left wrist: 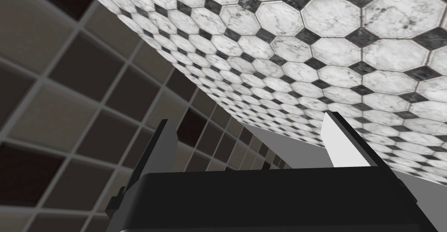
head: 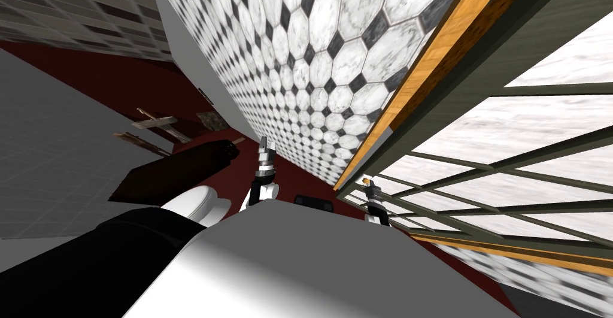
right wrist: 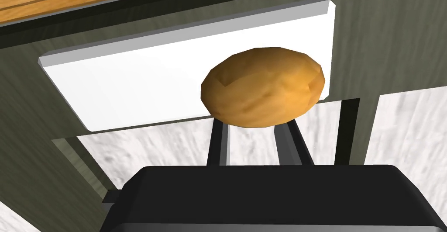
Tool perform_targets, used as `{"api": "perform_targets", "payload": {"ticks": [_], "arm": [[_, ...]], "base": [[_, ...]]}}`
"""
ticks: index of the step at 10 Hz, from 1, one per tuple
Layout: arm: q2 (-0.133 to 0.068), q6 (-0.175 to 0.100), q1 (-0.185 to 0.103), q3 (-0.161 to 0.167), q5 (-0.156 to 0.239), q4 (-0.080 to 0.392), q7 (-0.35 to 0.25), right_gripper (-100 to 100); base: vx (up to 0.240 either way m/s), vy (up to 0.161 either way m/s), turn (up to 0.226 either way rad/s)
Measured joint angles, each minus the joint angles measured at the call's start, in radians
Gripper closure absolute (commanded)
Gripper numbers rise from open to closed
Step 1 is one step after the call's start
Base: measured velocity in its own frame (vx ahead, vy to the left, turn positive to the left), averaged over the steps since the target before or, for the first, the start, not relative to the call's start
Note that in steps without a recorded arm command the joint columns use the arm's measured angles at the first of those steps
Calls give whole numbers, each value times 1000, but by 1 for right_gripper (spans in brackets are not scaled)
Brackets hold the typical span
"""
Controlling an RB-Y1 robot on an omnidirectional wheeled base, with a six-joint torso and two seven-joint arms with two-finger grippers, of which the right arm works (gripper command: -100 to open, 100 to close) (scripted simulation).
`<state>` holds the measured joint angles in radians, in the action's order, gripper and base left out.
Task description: Pull the door open
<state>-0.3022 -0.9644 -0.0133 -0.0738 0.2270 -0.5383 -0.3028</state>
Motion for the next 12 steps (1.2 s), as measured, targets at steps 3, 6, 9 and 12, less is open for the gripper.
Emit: {"api": "perform_targets", "payload": {"ticks": [3,6,9,12], "arm": [[4,20,8,13,24,-26,-75,100],[6,4,-21,27,43,24,-151,100],[5,29,-3,35,60,-17,-209,-100],[8,43,0,36,88,-37,-276,-100]], "base": [[-51,-20,43],[-36,-12,33],[-43,-15,27],[-73,-26,6]]}}
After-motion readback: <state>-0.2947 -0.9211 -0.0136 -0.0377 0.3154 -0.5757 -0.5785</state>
